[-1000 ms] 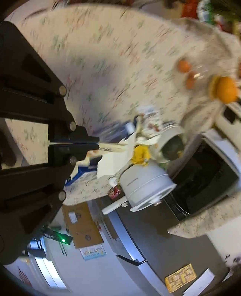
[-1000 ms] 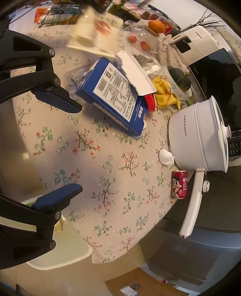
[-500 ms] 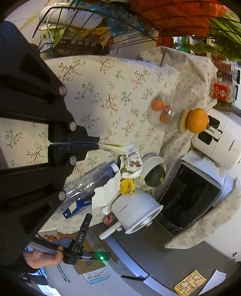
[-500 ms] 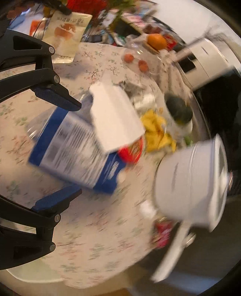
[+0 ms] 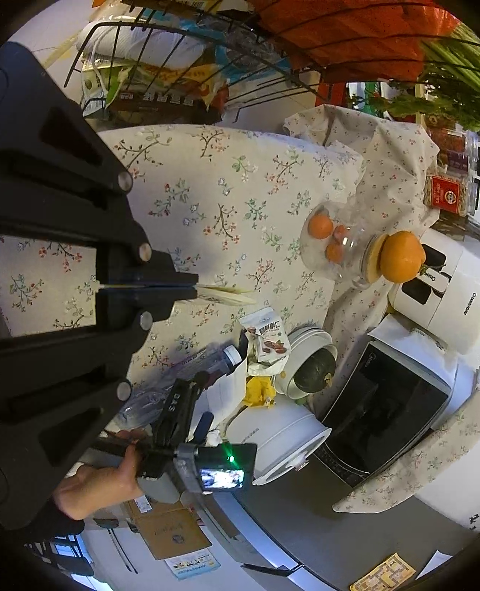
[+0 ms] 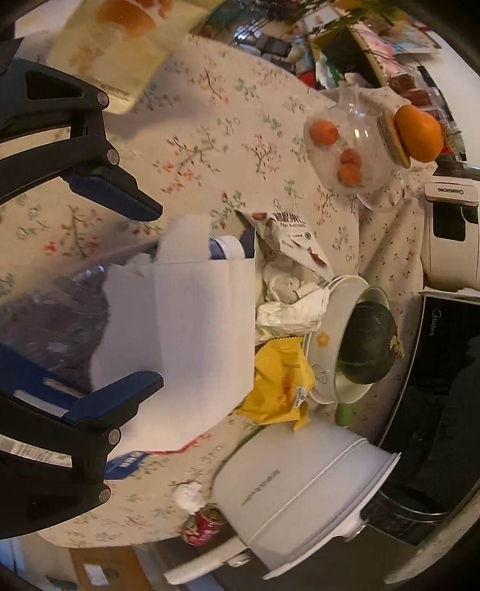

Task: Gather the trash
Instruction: 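Grasp the blue carton with the right tool while the left tool holds the paper bag, then carry both items to the white bin and open both tools to drop them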

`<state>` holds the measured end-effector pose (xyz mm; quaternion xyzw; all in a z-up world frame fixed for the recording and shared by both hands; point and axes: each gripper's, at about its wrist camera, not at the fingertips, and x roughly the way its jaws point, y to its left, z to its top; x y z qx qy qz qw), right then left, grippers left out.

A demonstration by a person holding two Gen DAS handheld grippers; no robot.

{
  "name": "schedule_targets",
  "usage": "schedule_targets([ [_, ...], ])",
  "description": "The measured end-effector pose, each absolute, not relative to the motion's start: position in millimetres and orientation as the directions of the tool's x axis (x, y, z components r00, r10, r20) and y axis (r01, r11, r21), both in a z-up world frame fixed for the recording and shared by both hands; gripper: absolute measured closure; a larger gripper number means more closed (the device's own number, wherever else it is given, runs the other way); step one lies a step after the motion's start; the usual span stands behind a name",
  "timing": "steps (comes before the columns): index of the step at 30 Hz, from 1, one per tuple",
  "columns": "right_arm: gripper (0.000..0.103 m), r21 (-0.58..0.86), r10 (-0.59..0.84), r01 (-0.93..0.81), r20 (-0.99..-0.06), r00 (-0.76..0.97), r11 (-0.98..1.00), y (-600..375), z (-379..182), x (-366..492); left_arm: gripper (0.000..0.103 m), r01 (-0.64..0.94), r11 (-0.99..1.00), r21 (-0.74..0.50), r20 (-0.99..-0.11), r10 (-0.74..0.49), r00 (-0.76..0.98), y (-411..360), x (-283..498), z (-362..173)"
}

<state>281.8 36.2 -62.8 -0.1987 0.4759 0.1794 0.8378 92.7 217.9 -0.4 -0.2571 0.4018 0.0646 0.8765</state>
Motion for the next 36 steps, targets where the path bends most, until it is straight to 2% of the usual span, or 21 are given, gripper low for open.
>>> schedule_targets([
  [1, 0.023, -0.169, 0.107, -0.488, -0.867, 0.487, 0.856, 36.0, -63.6, 283.7, 0.103, -0.319, 0.859, -0.4, -0.737, -0.094, 0.669, 217.3, 92.9, -0.2],
  [3, 0.038, -0.172, 0.105, -0.487, -0.866, 0.489, 0.856, 34.8, -62.8, 286.6, 0.103, -0.317, 0.858, -0.404, -0.736, -0.098, 0.67, 216.4, 92.9, 0.1],
  [4, 0.04, -0.165, 0.114, -0.491, -0.865, 0.488, 0.855, 34.3, -61.7, 287.4, 0.103, -0.316, 0.858, -0.405, -0.735, -0.1, 0.67, 216.0, 93.2, 0.1],
  [5, 0.047, -0.154, 0.131, -0.501, -0.864, 0.487, 0.852, 33.3, -59.5, 287.3, 0.103, -0.315, 0.859, -0.405, -0.735, -0.101, 0.67, 215.2, 93.2, 0.1],
  [6, 0.059, -0.147, 0.143, -0.513, -0.863, 0.485, 0.846, 33.5, -57.4, 286.3, 0.103, -0.313, 0.859, -0.404, -0.736, -0.102, 0.67, 214.5, 93.2, 0.0],
  [7, 0.064, -0.154, 0.149, -0.526, -0.86, 0.489, 0.837, 34.3, -55.1, 284.5, 0.103, -0.312, 0.86, -0.405, -0.736, -0.104, 0.669, 213.6, 92.9, 0.0],
  [9, 0.084, -0.203, 0.132, -0.541, -0.846, 0.517, 0.816, 37.3, -50.2, 279.6, 0.103, -0.309, 0.86, -0.406, -0.735, -0.106, 0.67, 212.7, 92.6, 0.2],
  [11, 0.091, -0.231, 0.121, -0.538, -0.833, 0.541, 0.81, 37.3, -44.1, 276.5, 0.103, -0.309, 0.858, -0.411, -0.733, -0.109, 0.672, 212.1, 91.2, 0.5],
  [16, 0.097, -0.264, 0.097, -0.475, -0.788, 0.608, 0.839, 24.7, -13.2, 279.0, 0.103, -0.297, 0.854, -0.427, -0.718, -0.12, 0.685, 211.5, 87.5, 5.2],
  [20, 0.1, -0.224, 0.106, -0.409, -0.759, 0.643, 0.884, 1.3, 24.2, 286.0, 0.103, -0.291, 0.852, -0.436, -0.706, -0.124, 0.697, 212.0, 84.8, 8.4],
  [29, 0.101, -0.175, 0.146, -0.361, -0.694, 0.705, 0.916, -49.2, 89.0, 260.6, 0.103, -0.266, 0.847, -0.461, -0.671, -0.136, 0.729, 205.6, 81.4, 17.5],
  [36, 0.101, -0.133, 0.168, -0.338, -0.666, 0.727, 0.932, -95.2, 116.4, 220.7, 0.103, -0.191, 0.854, -0.484, -0.638, -0.195, 0.745, 181.7, 81.8, 26.9],
])
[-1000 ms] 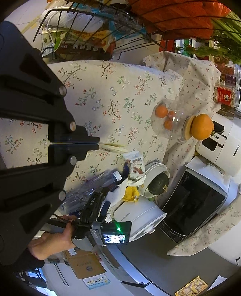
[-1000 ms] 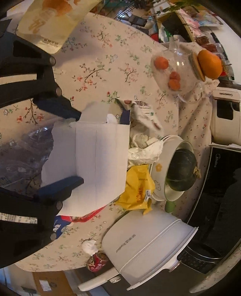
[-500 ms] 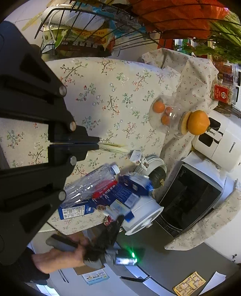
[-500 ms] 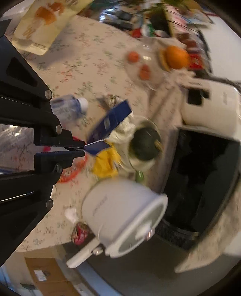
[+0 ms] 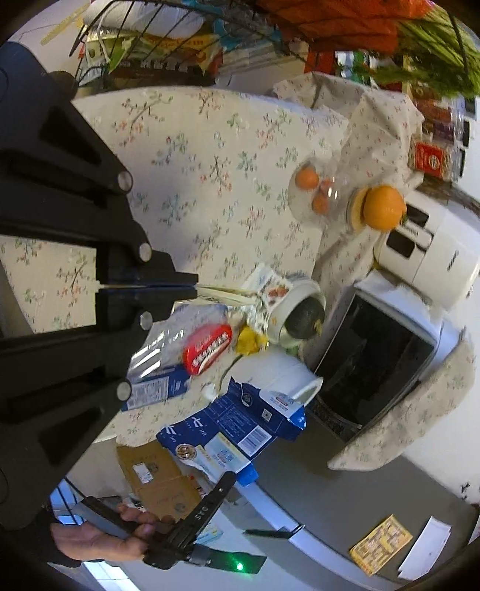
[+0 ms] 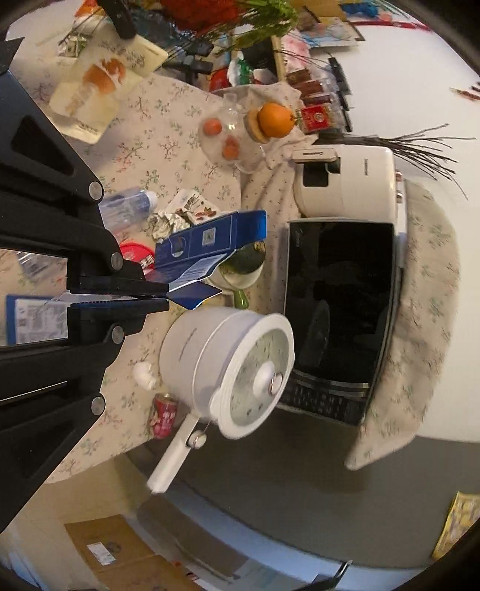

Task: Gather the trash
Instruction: 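Carry both items to the white bin and open both tools to drop them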

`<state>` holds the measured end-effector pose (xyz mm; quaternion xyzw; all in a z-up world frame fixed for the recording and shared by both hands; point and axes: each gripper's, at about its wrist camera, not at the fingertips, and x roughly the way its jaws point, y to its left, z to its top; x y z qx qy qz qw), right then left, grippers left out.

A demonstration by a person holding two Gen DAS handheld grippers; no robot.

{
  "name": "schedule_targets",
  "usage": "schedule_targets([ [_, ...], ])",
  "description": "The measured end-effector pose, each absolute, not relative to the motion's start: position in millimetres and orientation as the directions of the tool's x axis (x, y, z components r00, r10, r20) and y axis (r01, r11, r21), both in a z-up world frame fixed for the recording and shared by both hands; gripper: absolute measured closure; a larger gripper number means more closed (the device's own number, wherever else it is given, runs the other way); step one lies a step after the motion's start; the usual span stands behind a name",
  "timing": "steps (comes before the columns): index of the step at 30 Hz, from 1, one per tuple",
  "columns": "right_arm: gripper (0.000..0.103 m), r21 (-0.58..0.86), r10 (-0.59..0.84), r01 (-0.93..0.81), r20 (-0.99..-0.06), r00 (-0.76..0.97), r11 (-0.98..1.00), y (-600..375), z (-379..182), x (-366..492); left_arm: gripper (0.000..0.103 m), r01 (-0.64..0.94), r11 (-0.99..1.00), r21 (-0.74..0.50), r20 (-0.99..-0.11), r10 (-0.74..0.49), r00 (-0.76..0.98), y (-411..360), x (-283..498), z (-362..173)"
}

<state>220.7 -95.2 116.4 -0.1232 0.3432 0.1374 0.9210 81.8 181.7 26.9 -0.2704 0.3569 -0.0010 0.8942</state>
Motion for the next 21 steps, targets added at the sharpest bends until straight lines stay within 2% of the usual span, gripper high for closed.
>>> schedule_targets([
  [12, 0.101, -0.092, 0.082, -0.175, -0.615, 0.784, 0.98, -221.5, 136.2, 148.8, 0.103, 0.02, 0.858, -0.513, -0.573, -0.36, 0.736, 107.4, 82.2, 43.2],
  [21, 0.101, -0.066, -0.052, 0.01, -0.664, 0.746, 0.998, -330.8, 94.8, 121.8, 0.103, 0.18, 0.823, -0.539, -0.545, -0.504, 0.67, 34.8, 86.7, 41.0],
])
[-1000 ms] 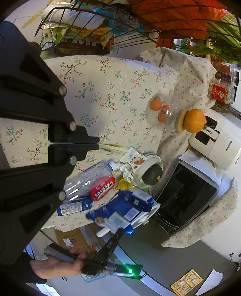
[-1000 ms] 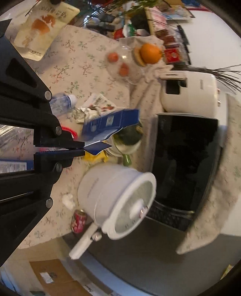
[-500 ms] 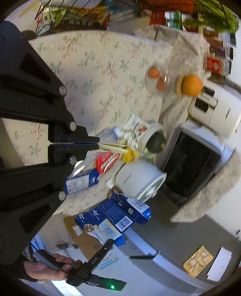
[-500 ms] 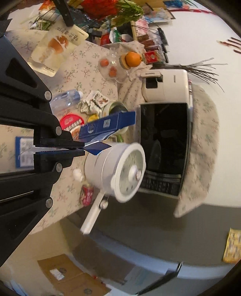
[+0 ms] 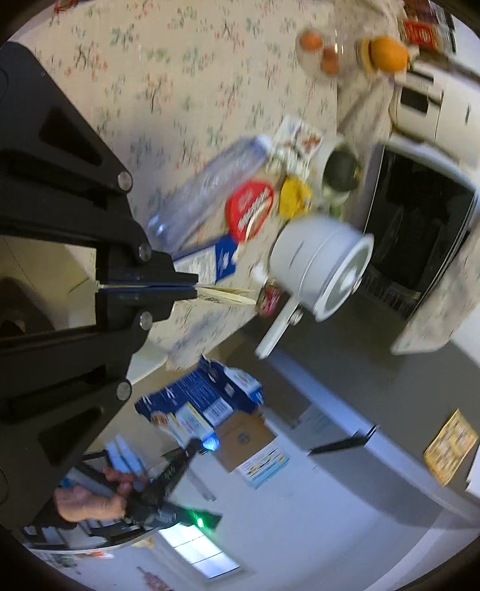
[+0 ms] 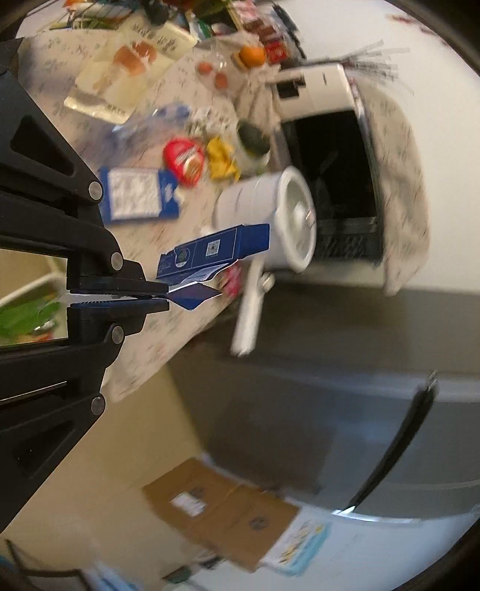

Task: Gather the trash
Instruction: 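Carry both items to the white bin and open both tools to drop them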

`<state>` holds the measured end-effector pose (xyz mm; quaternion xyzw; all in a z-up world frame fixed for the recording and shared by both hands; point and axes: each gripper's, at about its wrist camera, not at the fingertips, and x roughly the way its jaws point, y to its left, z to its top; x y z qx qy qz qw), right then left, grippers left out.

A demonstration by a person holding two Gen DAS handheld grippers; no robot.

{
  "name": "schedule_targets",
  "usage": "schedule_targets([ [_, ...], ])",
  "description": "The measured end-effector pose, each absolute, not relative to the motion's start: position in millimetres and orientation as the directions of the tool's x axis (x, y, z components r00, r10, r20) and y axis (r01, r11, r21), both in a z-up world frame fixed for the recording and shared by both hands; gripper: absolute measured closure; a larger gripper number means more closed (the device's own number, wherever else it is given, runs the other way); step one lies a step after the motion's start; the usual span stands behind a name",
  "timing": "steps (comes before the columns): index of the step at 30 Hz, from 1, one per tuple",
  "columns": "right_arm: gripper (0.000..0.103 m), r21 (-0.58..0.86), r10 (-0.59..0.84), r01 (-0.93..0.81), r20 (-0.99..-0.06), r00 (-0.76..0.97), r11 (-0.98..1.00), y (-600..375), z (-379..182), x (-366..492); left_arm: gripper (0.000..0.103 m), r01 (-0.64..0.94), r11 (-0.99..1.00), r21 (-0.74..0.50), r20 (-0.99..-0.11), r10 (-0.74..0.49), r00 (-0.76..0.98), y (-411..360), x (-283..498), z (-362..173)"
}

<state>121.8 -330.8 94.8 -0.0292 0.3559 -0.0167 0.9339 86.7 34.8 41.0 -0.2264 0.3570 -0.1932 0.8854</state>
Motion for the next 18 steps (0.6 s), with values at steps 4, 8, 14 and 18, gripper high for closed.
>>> schedule_targets([
  [4, 0.101, -0.04, -0.09, 0.089, -0.733, 0.674, 0.995, -373.1, 63.4, 112.9, 0.103, 0.239, 0.821, -0.519, -0.556, -0.537, 0.634, 0.0, 91.3, 35.8],
  [8, 0.101, -0.05, -0.127, 0.138, -0.765, 0.632, 0.989, -402.8, 48.3, 106.1, 0.103, 0.266, 0.818, -0.511, -0.573, -0.554, 0.604, -28.6, 98.5, 27.5],
  [14, 0.1, -0.026, -0.123, 0.186, -0.836, 0.535, 0.982, -435.0, 13.3, 103.9, 0.103, 0.308, 0.814, -0.492, -0.596, -0.574, 0.562, -75.3, 104.9, 15.6],
  [18, 0.1, -0.004, -0.112, 0.218, -0.866, 0.487, 0.976, -450.5, -3.9, 111.1, 0.103, 0.352, 0.815, -0.461, -0.604, -0.578, 0.548, -104.0, 106.6, 11.9],
])
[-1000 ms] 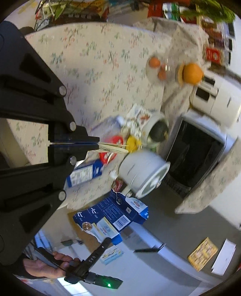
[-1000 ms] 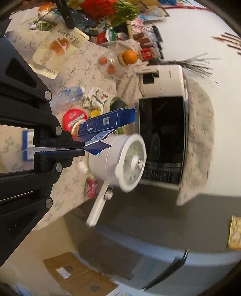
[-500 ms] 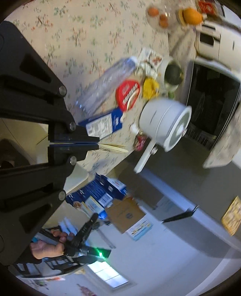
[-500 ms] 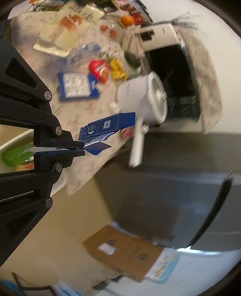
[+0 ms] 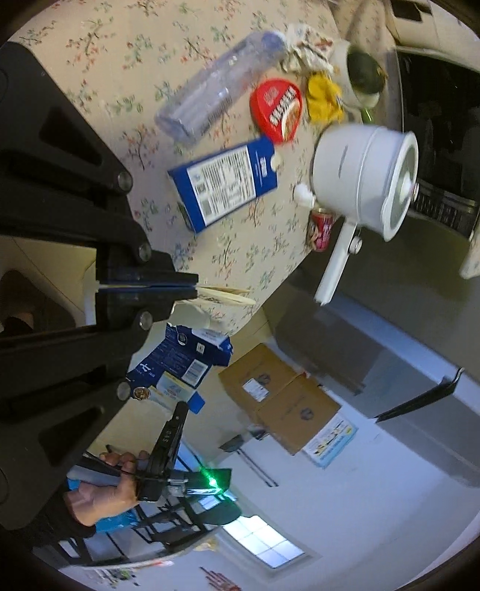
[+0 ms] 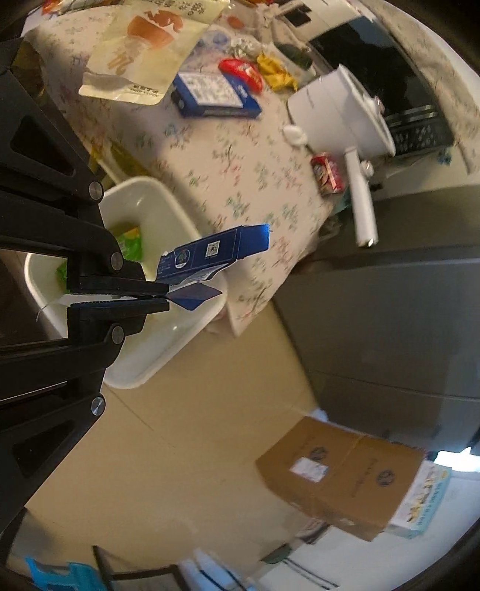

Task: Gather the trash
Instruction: 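Carry both items to the white bin and open both tools to drop them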

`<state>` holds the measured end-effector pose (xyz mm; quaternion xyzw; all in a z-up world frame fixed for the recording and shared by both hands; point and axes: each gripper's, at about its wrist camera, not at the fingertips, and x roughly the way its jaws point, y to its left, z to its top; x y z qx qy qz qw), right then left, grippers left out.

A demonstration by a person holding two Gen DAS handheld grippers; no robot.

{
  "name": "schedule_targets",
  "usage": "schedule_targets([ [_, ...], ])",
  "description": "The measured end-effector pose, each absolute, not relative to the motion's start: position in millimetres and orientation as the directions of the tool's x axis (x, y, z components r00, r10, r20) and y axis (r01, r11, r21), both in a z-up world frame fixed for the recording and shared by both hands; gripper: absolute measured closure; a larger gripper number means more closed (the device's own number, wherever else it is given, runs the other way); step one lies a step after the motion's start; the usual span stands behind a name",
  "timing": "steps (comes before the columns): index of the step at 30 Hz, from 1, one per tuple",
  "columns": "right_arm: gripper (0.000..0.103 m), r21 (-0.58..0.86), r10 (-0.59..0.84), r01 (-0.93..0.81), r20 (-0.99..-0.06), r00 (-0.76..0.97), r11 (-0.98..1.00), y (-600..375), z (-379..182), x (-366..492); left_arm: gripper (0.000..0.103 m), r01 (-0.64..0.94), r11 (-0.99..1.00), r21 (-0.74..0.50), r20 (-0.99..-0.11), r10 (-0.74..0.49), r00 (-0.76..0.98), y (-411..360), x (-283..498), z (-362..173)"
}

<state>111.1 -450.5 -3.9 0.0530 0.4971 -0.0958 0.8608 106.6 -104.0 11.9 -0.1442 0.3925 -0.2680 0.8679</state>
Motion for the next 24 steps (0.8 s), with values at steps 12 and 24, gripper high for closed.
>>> schedule_targets([
  [12, 0.075, 0.053, -0.073, 0.262, -0.891, 0.448, 0.964, -471.7, -18.7, 127.9, 0.103, 0.422, 0.828, -0.37, -0.646, -0.555, 0.524, -169.6, 122.0, -7.1],
  [24, 0.056, 0.076, -0.076, 0.295, -0.878, 0.473, 0.953, -491.4, -10.8, 120.3, 0.103, 0.444, 0.82, -0.361, -0.686, -0.556, 0.47, -243.4, 140.9, -48.6],
])
